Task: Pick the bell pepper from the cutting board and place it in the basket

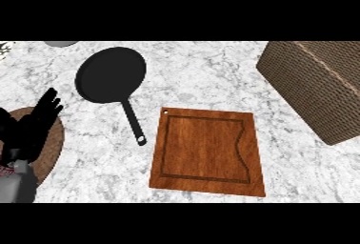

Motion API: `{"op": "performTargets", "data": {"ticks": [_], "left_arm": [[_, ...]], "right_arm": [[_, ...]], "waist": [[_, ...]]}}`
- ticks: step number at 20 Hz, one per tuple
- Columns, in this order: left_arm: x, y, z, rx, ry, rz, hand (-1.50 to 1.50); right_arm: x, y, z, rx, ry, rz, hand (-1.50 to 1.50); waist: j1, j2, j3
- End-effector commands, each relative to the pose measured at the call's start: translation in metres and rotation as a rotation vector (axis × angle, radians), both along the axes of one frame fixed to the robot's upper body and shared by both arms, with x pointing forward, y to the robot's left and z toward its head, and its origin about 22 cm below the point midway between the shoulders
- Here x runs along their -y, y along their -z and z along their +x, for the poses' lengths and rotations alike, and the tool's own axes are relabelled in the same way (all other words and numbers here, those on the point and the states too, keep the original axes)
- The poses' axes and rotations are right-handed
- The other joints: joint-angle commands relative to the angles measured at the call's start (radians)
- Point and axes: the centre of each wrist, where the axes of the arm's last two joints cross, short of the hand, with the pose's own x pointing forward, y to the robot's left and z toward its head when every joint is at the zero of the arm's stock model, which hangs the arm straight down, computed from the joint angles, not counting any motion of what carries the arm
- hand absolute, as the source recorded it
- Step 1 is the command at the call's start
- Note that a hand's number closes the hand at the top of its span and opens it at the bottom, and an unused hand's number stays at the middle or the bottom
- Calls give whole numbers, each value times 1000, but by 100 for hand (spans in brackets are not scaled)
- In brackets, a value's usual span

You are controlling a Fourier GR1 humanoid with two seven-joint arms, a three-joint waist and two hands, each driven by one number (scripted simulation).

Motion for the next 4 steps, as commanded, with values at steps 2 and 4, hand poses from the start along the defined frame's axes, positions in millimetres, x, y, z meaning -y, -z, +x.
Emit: {"op": "performTargets", "data": {"ticks": [2, 4], "left_arm": [[-5, -3, -6, 0, -24, 1, 0], [7, 7, -2, 8, -22, 3, 0]], "right_arm": [[-12, 16, -53, -56, -102, 62, -150], [-5, 25, -82, -82, -117, 47, -150]], "waist": [[-23, -8, 0], [-23, 4, 0]]}}
